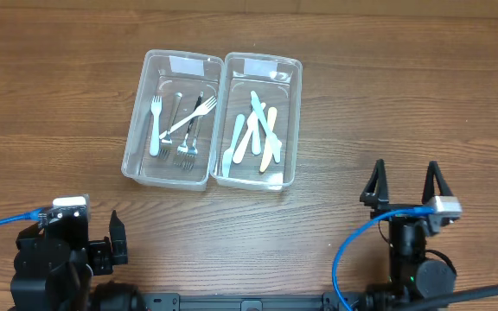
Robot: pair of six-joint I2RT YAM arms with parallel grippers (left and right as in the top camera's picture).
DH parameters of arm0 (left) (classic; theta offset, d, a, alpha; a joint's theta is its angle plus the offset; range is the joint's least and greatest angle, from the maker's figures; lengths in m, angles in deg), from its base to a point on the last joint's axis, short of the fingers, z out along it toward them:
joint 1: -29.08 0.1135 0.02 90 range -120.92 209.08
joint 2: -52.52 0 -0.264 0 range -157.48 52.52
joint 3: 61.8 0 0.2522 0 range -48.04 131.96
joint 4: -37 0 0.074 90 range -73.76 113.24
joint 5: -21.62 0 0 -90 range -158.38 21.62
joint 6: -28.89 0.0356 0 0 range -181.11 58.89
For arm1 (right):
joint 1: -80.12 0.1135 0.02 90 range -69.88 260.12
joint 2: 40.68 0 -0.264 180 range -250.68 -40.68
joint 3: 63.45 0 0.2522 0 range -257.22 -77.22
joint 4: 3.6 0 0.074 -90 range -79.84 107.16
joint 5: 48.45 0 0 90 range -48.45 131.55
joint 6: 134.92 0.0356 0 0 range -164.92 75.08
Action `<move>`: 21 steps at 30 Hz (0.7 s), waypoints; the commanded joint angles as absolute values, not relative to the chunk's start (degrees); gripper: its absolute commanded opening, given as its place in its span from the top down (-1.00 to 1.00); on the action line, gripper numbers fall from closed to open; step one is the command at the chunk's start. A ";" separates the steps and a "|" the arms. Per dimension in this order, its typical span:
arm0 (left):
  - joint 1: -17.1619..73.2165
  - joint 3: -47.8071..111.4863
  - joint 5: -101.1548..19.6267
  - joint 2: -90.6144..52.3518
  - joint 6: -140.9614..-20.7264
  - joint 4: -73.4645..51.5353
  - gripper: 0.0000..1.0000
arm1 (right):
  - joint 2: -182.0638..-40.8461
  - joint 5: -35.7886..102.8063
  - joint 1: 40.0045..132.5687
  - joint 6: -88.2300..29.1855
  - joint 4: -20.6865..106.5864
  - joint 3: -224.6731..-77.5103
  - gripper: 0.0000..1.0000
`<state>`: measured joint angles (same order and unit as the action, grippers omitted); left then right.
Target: Pack container
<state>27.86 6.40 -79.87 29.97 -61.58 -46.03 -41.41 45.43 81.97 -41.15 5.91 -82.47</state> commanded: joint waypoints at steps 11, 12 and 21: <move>27.45 6.00 -80.54 30.47 -62.41 -45.95 -1.00 | -40.85 44.21 80.79 -41.94 14.77 -77.69 -1.00; 27.45 6.00 -80.54 30.47 -62.41 -45.95 -1.00 | -40.85 44.23 80.79 -41.94 14.77 -77.69 -1.00; 27.45 6.03 -80.52 30.47 -62.41 -45.95 -1.00 | -40.85 44.21 80.79 -41.94 14.77 -77.69 -1.00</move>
